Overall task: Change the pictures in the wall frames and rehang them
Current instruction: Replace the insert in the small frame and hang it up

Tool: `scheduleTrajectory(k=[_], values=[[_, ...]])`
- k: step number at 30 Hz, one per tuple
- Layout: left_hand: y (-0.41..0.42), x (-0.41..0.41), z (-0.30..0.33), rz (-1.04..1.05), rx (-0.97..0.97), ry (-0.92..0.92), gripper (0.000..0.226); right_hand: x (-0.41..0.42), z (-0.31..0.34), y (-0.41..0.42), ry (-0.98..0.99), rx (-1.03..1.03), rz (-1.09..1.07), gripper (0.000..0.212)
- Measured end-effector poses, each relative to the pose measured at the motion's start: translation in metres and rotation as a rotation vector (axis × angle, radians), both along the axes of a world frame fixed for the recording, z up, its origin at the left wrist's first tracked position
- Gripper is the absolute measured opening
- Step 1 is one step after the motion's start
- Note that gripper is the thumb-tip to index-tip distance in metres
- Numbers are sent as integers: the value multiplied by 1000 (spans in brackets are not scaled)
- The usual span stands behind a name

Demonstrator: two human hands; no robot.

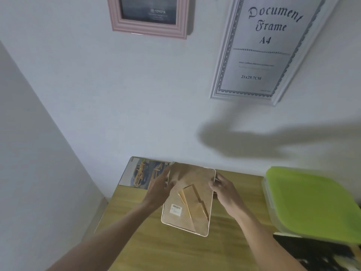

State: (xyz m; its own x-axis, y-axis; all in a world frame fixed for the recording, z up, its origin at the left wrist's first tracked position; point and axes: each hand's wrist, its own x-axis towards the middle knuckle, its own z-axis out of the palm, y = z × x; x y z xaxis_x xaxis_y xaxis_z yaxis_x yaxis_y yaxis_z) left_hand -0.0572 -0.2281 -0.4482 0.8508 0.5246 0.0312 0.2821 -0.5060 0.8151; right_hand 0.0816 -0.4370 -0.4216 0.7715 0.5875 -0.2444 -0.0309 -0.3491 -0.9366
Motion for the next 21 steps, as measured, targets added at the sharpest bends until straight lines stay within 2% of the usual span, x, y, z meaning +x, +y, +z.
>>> scheduleTrajectory(k=[3,4,7,9,17,21], values=[[-2,-1,-14,45,42,23,65,-9,-7,1,-92,-14,-21,6],[-3,-2,-16,55,50,29,65,-12,-10,2,-143,-30,-45,10],[-10,-3,-23,41,20,46,66,-22,-18,3,-275,-91,-154,39],[-14,-4,-26,52,-19,59,65,-28,-25,2,-331,-105,-191,47],[-21,-14,-36,103,-139,207,62,-33,-56,1,-520,-213,-101,38],[-18,-15,-41,108,-133,262,66,-32,-68,3,-525,-268,-59,33]])
